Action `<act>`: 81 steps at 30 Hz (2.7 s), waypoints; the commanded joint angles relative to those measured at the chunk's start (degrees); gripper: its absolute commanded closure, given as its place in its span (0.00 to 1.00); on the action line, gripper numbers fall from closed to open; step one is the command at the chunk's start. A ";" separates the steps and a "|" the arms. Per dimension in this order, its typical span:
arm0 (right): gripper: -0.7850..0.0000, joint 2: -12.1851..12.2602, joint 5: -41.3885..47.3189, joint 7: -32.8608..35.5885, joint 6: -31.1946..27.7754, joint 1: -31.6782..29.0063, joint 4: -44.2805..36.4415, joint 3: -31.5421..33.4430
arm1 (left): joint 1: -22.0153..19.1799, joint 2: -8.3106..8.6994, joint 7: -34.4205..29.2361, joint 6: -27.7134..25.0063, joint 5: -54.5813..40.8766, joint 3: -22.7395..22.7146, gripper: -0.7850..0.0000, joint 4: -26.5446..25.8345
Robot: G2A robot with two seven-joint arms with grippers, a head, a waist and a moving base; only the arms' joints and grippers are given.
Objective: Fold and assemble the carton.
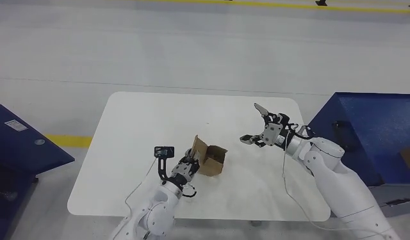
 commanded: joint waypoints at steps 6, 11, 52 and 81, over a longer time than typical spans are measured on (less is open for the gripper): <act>0.00 0.00 0.00 0.00 0.00 0.00 0.00 0.00 | -5.48 0.90 -22.74 -11.47 -14.66 -4.54 1.00 1.42; 0.00 0.00 0.00 0.00 0.00 0.00 0.00 0.00 | -10.45 1.01 -33.17 -15.19 -21.29 -5.09 1.00 7.27; 0.00 4.51 -49.95 16.97 -5.76 3.52 1.04 2.80 | 2.08 1.08 -17.99 12.08 -21.52 -6.95 0.00 -8.17; 0.00 1.44 -82.58 33.14 3.97 16.84 4.03 -21.30 | -3.04 -2.36 -15.14 27.95 -7.62 7.74 0.00 1.08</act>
